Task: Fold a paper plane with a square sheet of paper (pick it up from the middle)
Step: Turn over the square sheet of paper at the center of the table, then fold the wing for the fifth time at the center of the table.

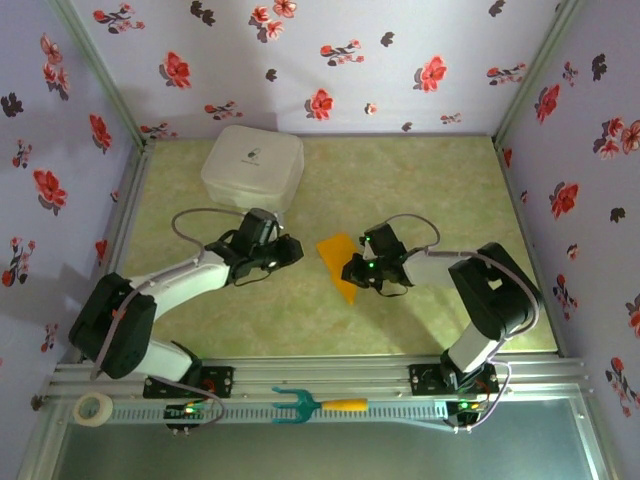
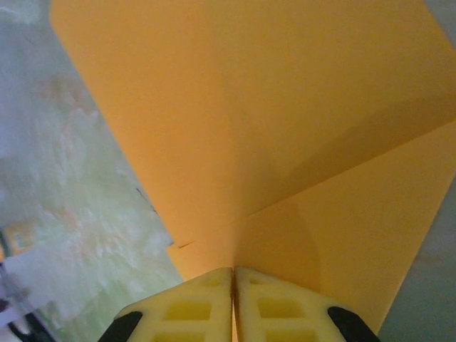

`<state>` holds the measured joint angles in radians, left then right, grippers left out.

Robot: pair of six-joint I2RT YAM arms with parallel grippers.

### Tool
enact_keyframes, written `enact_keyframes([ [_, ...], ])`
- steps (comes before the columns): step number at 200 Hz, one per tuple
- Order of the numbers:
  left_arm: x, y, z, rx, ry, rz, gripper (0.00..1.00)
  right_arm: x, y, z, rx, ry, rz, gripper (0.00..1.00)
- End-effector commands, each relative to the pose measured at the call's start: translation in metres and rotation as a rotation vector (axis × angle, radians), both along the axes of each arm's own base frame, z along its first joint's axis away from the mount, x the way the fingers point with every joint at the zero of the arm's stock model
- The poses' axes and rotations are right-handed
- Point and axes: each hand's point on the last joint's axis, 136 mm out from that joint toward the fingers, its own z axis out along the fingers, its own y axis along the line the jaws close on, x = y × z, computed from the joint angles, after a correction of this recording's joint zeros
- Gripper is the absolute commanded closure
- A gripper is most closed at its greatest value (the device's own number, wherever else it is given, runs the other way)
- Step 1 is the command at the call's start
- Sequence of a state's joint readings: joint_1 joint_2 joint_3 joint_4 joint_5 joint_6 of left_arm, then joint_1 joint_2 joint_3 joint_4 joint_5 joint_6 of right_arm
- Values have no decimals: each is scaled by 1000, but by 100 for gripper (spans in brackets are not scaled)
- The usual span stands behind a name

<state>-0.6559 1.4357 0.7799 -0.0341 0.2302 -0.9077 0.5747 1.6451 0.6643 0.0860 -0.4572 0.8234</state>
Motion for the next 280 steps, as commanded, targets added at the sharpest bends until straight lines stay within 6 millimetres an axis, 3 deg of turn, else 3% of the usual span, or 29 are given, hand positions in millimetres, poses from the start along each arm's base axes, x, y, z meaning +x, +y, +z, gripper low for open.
enact_keyframes([
  [1,4,-18,15,-61,-15,-45,82,-8,1,-10,12,71,-57,88],
  [51,9,-40,10,-97,34,-81,85,-21,3,-14,13,149,-230,89],
  [118,23,-77,-23,-67,138,-147,88,-28,8,-16,107,193,-314,90],
  [167,26,-81,-52,-3,207,-163,88,-26,11,-12,136,179,-308,90],
  [217,15,-78,-87,33,278,-170,89,-23,17,-3,181,163,-297,88],
  [280,4,-72,-105,60,313,-177,90,-22,11,4,144,128,-299,84],
])
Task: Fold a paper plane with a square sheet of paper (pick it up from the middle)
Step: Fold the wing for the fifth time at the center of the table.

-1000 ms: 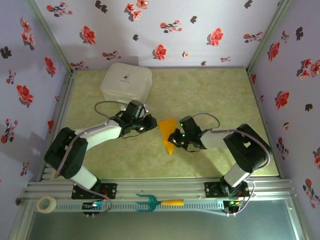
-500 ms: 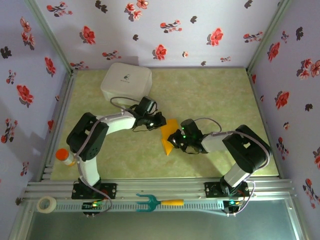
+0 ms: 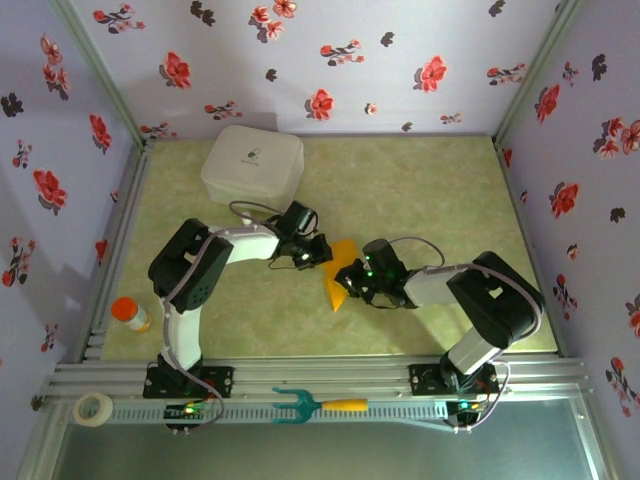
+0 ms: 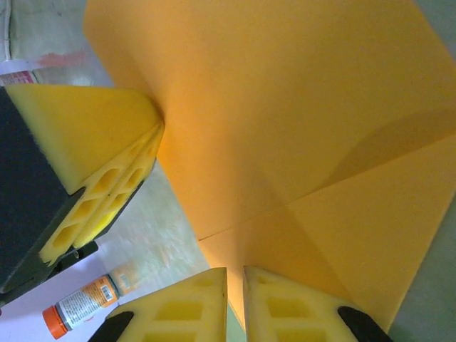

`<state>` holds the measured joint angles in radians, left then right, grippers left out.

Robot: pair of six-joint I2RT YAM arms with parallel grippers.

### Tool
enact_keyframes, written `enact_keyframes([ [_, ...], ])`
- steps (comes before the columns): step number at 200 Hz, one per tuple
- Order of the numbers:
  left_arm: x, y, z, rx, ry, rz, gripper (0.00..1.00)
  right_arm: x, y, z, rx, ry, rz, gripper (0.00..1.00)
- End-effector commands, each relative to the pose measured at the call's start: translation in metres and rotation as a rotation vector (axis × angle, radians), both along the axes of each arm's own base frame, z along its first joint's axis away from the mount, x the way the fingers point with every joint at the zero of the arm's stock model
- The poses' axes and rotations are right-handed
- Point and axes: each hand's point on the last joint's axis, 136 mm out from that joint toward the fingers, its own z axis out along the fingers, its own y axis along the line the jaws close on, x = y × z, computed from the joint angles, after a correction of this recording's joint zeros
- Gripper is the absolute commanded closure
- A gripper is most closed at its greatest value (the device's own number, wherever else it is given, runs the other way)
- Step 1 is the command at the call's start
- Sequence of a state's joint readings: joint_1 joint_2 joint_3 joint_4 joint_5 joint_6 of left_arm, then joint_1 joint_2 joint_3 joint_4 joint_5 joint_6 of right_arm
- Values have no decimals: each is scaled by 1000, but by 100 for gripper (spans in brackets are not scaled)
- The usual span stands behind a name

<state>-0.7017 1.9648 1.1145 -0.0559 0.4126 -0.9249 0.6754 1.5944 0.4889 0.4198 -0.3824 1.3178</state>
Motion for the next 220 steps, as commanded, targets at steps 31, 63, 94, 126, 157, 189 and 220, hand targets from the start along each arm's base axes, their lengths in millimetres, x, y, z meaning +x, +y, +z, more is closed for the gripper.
enact_keyframes([
  [31,-18,9,-21,43,36,-41,90,-4,-15,4,-95,-28,-2,78],
  [63,-20,11,-18,50,21,-69,90,-1,-38,7,-177,-51,-21,72],
  [94,-24,14,-18,61,13,-92,90,0,-66,7,-278,-78,-36,65],
  [126,-27,16,-16,64,7,-106,90,0,-80,4,-334,-81,-24,60],
  [157,-30,18,-12,64,-5,-124,91,0,-83,1,-336,-68,-17,58],
  [189,-32,20,-11,68,-8,-141,91,-1,-81,-1,-333,-52,9,55],
  [220,-32,21,-10,68,-10,-149,91,-1,-79,-1,-336,-45,37,54],
])
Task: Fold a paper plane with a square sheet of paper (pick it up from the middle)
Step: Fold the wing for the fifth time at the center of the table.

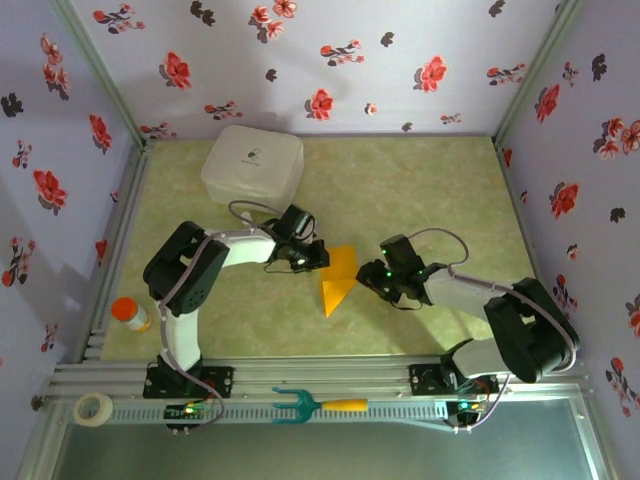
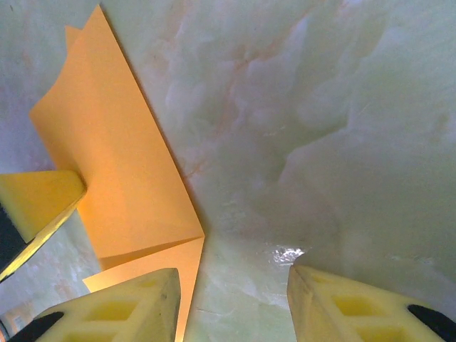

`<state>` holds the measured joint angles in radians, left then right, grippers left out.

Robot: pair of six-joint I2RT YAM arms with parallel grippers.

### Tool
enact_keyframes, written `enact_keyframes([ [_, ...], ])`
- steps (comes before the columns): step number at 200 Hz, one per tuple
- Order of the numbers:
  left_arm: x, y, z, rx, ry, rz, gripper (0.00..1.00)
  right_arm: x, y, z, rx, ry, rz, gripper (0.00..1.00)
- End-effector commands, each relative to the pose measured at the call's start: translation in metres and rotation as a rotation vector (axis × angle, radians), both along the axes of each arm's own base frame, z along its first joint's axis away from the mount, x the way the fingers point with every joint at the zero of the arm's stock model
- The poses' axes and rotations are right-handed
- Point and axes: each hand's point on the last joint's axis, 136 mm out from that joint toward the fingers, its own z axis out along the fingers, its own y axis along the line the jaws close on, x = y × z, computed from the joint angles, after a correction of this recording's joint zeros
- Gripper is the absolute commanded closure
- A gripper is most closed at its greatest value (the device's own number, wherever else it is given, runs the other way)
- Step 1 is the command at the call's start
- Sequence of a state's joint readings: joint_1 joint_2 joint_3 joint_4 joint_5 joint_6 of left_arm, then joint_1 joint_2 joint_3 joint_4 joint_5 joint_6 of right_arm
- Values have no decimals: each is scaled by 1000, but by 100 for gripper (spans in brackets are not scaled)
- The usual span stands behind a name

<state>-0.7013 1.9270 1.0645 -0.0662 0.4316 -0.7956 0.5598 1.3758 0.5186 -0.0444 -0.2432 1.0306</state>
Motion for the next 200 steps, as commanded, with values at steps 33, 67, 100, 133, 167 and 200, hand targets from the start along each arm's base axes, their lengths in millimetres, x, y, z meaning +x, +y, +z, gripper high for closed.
enact_keyframes([
  [33,-17,12,-8,51,40,-36,91,-1,-1,-6,-31,36,44,53],
  [67,-17,12,-8,50,40,-33,91,-1,-2,-6,-30,40,49,53],
  [100,-15,11,-6,43,35,-25,91,-3,-5,-8,-37,48,52,51],
  [133,-15,11,-6,42,35,-23,91,-2,-2,-6,-16,47,57,50],
  [167,-14,10,-5,38,34,-19,91,-1,1,-5,-3,52,71,50],
  [200,-14,10,-6,38,34,-17,91,-1,5,-3,21,51,79,50],
])
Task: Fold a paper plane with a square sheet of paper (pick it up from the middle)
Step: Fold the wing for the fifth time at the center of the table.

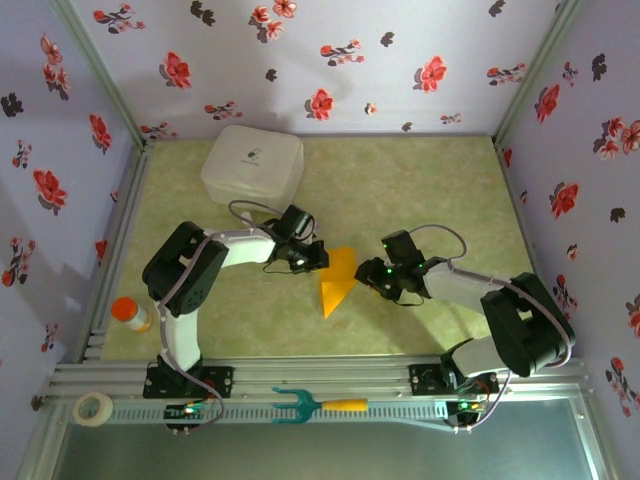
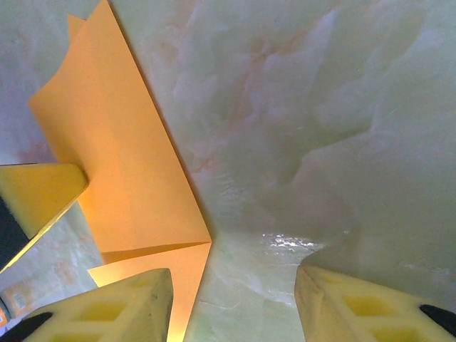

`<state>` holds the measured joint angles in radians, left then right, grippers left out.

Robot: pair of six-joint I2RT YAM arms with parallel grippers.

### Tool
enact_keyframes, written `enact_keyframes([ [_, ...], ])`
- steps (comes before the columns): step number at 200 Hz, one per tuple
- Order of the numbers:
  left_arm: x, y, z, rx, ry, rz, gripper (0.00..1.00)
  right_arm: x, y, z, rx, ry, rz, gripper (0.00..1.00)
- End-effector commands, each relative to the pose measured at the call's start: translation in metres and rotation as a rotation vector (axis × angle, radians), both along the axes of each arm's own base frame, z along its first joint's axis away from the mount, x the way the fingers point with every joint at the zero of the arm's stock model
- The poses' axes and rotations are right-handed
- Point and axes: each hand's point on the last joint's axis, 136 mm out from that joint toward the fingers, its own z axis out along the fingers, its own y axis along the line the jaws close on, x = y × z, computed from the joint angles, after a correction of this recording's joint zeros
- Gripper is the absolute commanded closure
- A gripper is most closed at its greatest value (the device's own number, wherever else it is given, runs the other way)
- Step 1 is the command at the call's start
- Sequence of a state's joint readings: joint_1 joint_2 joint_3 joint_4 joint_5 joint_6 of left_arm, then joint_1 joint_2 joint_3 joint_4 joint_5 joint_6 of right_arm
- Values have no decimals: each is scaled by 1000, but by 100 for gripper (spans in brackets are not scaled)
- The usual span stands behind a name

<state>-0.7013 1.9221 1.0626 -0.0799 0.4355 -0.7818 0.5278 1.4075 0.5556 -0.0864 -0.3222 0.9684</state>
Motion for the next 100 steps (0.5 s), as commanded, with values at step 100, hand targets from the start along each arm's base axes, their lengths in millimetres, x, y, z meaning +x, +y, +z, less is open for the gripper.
enact_keyframes([
  [100,-10,8,-6,30,32,2,91,9,22,14,117,-30,49,58],
])
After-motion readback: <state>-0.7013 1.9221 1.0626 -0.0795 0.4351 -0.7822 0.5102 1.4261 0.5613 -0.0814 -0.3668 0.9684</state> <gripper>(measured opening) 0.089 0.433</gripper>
